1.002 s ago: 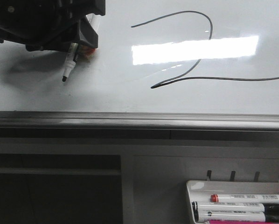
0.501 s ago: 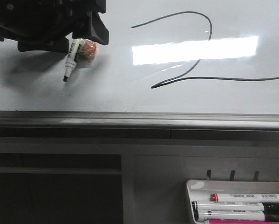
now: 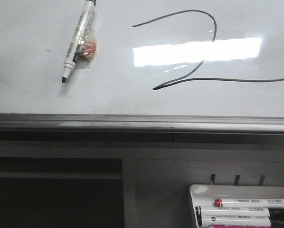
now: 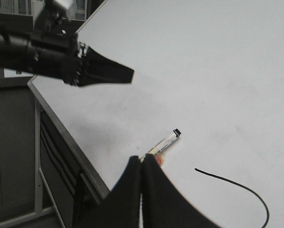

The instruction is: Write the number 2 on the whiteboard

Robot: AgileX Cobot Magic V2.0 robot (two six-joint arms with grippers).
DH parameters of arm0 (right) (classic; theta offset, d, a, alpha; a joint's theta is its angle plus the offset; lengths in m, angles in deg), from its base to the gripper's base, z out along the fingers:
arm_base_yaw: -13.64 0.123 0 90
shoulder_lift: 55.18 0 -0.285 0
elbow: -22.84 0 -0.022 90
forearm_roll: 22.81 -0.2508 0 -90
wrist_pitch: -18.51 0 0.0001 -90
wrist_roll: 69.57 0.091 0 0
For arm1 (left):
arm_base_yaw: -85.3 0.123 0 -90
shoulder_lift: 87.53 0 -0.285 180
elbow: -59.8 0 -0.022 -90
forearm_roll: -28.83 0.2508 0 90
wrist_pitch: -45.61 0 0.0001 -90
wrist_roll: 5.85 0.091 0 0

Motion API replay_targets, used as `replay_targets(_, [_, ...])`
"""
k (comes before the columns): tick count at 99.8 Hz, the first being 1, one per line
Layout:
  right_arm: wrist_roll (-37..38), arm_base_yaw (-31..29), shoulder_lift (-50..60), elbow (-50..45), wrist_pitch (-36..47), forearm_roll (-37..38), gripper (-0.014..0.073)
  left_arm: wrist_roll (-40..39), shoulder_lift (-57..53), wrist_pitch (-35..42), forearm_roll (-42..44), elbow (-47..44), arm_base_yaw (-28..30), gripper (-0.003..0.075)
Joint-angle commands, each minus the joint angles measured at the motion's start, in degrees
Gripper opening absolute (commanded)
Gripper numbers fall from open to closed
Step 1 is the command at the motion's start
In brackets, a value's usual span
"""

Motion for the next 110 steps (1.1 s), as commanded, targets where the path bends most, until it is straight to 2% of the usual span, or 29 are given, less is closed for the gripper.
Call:
replay_targets(1, [-0.2,-0.5,3.3,0.0,0.5,4.4,-0.0071,1.2,-8.2,-3.0,2.8,-1.0,0.0,0.0335])
replay_targets(15, [-0.2,-0.5,11.5,-9.5,8.9,6.5,-0.0071,1.2,-19.9,-8.9,9.7,-7.7,0.0,-0.0022])
replay_targets(26, [-0.2,-0.5,17.2,-17.5,12.3,6.4,-0.0071,1.2,-27.1,-10.9,12.2,-13.3,0.0,-0.002])
replay_targets(42, [-0.2,-0.5,23.2,-22.0,7.5,5.8,-0.0071,1.2,-34.3,-11.1,12.2,-19.0,0.0,-0.002])
replay_targets(97, [-0.2,-0.5,23.9,-23.1,6.4,5.8,-0.0071,1.2,-36.7,-10.3,12.2,-25.9,0.0,-0.002])
replay_targets(105, [-0.2,-0.5,23.9,-23.1,6.4,5.8,-0.0071,1.2,-37.9,-10.2,14.7,-28.3,0.0,-0.002])
replay_targets(110, [-0.2,-0.5,23.9,-23.1,6.4,5.8,-0.0071,1.2,-39.4,-7.5,19.0,-29.9,0.2,-0.002])
